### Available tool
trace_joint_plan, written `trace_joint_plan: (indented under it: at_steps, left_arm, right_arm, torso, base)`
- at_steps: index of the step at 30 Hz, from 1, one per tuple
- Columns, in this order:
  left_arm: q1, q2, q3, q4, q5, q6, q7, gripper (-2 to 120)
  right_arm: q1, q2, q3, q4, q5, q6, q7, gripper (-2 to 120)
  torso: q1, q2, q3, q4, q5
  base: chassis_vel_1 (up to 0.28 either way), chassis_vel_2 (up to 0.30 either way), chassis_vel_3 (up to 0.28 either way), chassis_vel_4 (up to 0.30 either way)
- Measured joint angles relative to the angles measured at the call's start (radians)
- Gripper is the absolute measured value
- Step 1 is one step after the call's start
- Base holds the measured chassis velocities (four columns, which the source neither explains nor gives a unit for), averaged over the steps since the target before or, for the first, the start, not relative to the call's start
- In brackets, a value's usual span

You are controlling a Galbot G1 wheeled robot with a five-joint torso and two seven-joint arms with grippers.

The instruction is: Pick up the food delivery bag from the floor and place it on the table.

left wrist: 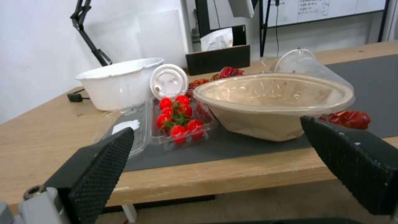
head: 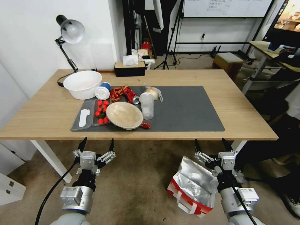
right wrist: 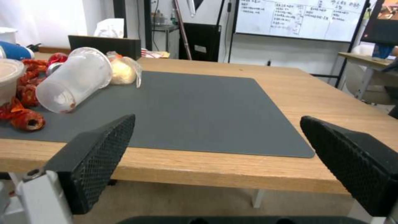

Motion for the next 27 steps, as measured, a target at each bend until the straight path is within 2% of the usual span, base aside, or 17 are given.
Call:
trace_joint_plan:
  at_steps: [9, 10, 11, 12, 13, 14, 16, 17, 27]
  left_arm:
    - [-0.004, 0.000, 0.002, -0.002, -0.007, 0.005, -0.001, 100]
    - [-0.006, 0.000, 0.003, -0.003, -0.011, 0.009, -0.002, 100]
    - [-0.015, 0.000, 0.010, -0.011, -0.031, 0.028, -0.009, 100]
    - [-0.015, 0.000, 0.010, -0.011, -0.031, 0.028, -0.009, 100]
    - [-0.041, -0.002, 0.027, -0.031, -0.076, 0.070, -0.024, 100]
    - [-0.041, -0.002, 0.027, -0.031, -0.076, 0.070, -0.024, 100]
    - [-0.102, -0.006, 0.070, -0.080, -0.189, 0.175, -0.060, 100]
    - [-0.113, -0.006, 0.077, -0.086, -0.209, 0.192, -0.065, 100]
    - [-0.117, -0.008, 0.074, -0.054, -0.222, 0.185, -0.072, 100]
  right_arm:
    - [0.001, 0.003, 0.005, 0.008, 0.001, -0.009, 0.000, 100]
    - [0.002, 0.015, 0.027, 0.036, 0.007, -0.042, -0.003, 100]
    - [0.007, 0.035, 0.065, 0.084, 0.016, -0.094, -0.006, 100]
    - [0.007, 0.035, 0.065, 0.084, 0.016, -0.094, -0.006, 100]
    - [0.011, 0.055, 0.099, 0.130, 0.026, -0.146, -0.011, 100]
    - [0.011, 0.055, 0.099, 0.130, 0.026, -0.146, -0.011, 100]
    - [0.018, 0.090, 0.163, 0.198, 0.043, -0.235, -0.022, 100]
    - [0.018, 0.094, 0.163, 0.202, 0.047, -0.235, -0.031, 100]
    - [0.018, 0.095, 0.158, 0.197, 0.044, -0.223, -0.036, 100]
  torso:
    - [0.000, 0.000, 0.000, 0.0000, -0.0001]
    - [0.000, 0.000, 0.000, 0.0001, 0.0006]
    - [0.000, 0.000, 0.000, 0.0004, -0.0003]
    - [0.000, 0.000, 0.000, 0.0004, -0.0003]
    - [0.000, 0.000, 0.000, 0.0002, -0.0002]
    - [0.000, 0.000, 0.000, 0.0002, -0.0002]
    - [0.000, 0.000, 0.000, -0.0008, -0.0003]
    - [0.000, 0.000, 0.000, -0.0004, 0.0010]
    - [0.000, 0.000, 0.000, 0.0000, 0.0000]
  base:
    - [0.000, 0.000, 0.000, 0.000]
    - [0.000, 0.000, 0.000, 0.000]
    - [0.000, 0.000, 0.000, 0.000]
    - [0.000, 0.000, 0.000, 0.000]
    - [0.000, 0.000, 0.000, 0.000]
    - [0.000, 0.000, 0.000, 0.000]
    - [0.000, 0.000, 0.000, 0.000]
    - [0.000, 0.000, 0.000, 0.000]
    - [0.000, 0.000, 0.000, 0.000]
